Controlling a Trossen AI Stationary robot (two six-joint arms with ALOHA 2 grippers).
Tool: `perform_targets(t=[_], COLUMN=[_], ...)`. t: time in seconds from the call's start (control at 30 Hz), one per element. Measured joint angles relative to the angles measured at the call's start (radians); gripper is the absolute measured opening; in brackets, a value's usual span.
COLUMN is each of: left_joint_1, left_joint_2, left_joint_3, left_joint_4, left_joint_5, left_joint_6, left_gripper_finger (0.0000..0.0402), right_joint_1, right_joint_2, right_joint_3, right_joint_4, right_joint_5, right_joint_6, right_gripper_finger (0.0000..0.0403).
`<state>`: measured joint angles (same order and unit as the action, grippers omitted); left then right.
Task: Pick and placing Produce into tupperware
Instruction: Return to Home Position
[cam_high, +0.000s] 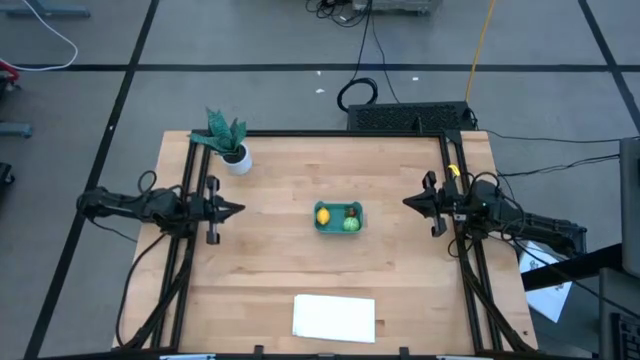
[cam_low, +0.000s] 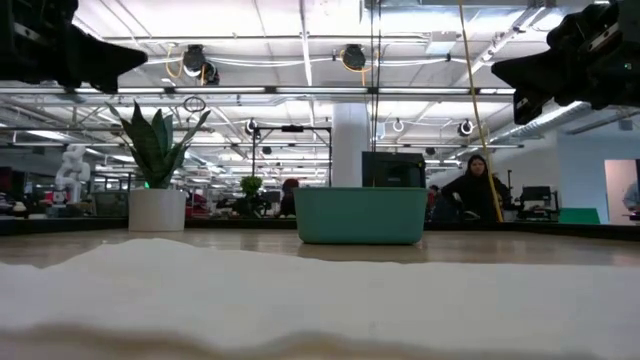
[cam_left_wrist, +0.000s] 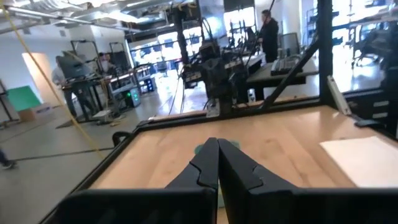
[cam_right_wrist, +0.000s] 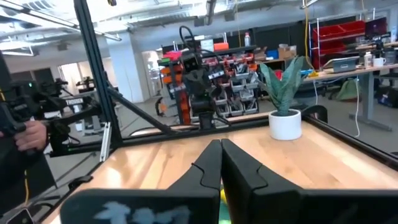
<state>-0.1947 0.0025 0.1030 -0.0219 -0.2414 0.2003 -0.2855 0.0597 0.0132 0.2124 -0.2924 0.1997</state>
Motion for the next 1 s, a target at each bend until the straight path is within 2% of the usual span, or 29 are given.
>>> perform_targets(t=[0.4, 0.8, 1.0], left_joint_1=[0.0, -0.004, -0.013], left_joint_2=[0.0, 0.003, 0.005], left_joint_3=[-0.048, -0.048, -0.077], left_joint_4=[0.019, -0.055, 0.039], left_joint_5=[-0.077, -0.075, -0.069], left_joint_6=[-0.018, -0.096, -0.068], left_gripper_finger=[0.0005, 0.0005, 0.0005], right_joint_1=[0.07, 0.112, 0.112], right_joint_2=[0.0, 0.0, 0.0], right_joint_3=[0.0, 0.0, 0.0], right_joint_4=[0.008, -0.004, -0.027], right_joint_5=[0.029, 0.072, 0.083], right_joint_6=[-0.008, -0.008, -0.03], right_gripper_finger=[0.0, 0.0, 0.0])
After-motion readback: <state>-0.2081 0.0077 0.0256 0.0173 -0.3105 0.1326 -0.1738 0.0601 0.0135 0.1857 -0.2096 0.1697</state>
